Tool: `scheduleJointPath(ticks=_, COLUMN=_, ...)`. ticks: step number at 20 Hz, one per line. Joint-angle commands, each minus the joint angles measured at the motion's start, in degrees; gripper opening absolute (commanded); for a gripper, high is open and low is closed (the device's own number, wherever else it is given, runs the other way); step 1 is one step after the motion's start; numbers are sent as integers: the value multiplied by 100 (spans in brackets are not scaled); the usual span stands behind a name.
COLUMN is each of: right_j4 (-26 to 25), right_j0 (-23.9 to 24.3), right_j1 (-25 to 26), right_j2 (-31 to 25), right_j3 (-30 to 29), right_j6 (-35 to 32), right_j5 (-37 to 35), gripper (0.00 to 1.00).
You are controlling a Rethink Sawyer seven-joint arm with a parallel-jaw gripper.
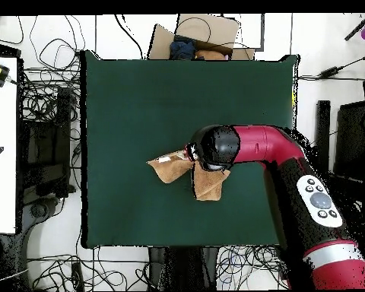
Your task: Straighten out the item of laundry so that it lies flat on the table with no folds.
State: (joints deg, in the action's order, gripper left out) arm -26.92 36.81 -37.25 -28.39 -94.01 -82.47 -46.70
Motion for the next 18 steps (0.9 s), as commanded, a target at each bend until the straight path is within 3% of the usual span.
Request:
scheduleJointPath(ticks=1, right_j4=6, right_j0=-90, right_j1=-42, right_j2=-446, right_j3=93, right_j6=645, right_j5=-280, gripper=100)
scheduleJointPath(ticks=6, right_j4=-25, right_j0=-35, right_j1=74, right_j2=-510, right_j3=214, right_j6=802, right_j5=-325, gripper=100)
scheduleJointPath(ticks=13, right_j4=-418, right_j0=174, right_j1=518, right_j2=-557, right_j3=-70, right_j6=1066, right_j5=146, gripper=100)
scheduleJointPath(ticks=18, right_j4=-686, right_j0=256, right_j1=620, right_j2=-395, right_j3=-276, right_j6=839, right_j5=501, gripper=100)
